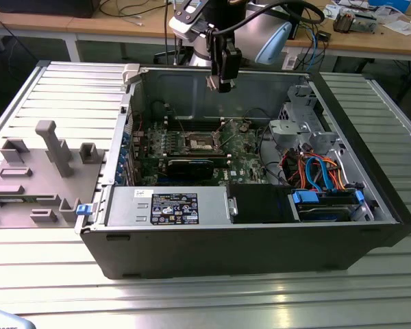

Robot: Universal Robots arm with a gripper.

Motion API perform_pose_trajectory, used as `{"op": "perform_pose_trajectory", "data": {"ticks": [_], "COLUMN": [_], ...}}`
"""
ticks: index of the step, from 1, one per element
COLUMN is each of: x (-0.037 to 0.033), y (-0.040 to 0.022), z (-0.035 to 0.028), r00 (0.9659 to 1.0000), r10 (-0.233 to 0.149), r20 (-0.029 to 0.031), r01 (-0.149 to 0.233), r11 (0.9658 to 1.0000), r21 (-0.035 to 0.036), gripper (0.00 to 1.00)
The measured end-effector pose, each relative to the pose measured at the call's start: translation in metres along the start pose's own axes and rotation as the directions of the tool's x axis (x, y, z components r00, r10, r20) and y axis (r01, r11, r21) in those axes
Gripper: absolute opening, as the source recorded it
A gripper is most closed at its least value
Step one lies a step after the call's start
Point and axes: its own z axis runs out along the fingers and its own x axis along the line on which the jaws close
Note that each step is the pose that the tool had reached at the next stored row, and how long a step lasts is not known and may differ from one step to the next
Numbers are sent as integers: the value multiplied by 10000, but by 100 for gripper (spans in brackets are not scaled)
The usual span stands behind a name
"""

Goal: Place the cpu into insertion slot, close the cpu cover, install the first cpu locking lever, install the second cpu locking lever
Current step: 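Place the cpu into insertion slot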

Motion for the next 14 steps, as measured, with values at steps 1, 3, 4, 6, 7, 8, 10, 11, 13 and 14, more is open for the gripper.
{"op": "perform_pose_trajectory", "data": {"ticks": [1, 3, 4, 6, 7, 8, 10, 11, 13, 14], "x": [0, 0, 0, 0, 0, 0, 0, 0, 0, 0], "y": [0, 0, 0, 0, 0, 0, 0, 0, 0, 0], "z": [0, 0, 0, 0, 0, 0, 0, 0, 0, 0], "r00": [10000, 10000, 10000, 10000, 10000, 10000, 9999, 9999, 9999, 9999], "r10": [12, 29, 38, 65, 74, 85, 104, 113, 135, 151], "r20": [1, 3, 3, 6, 6, 7, 9, 10, 12, 13], "r01": [-12, -29, -38, -65, -74, -85, -104, -113, -135, -151], "r11": [10000, 10000, 10000, 10000, 10000, 10000, 9999, 9999, 9999, 9999], "r21": [0, -1, -1, -1, -1, -2, -2, -2, -2, -3], "gripper": [55, 55, 55, 55, 55, 55, 55, 55, 55, 55]}}
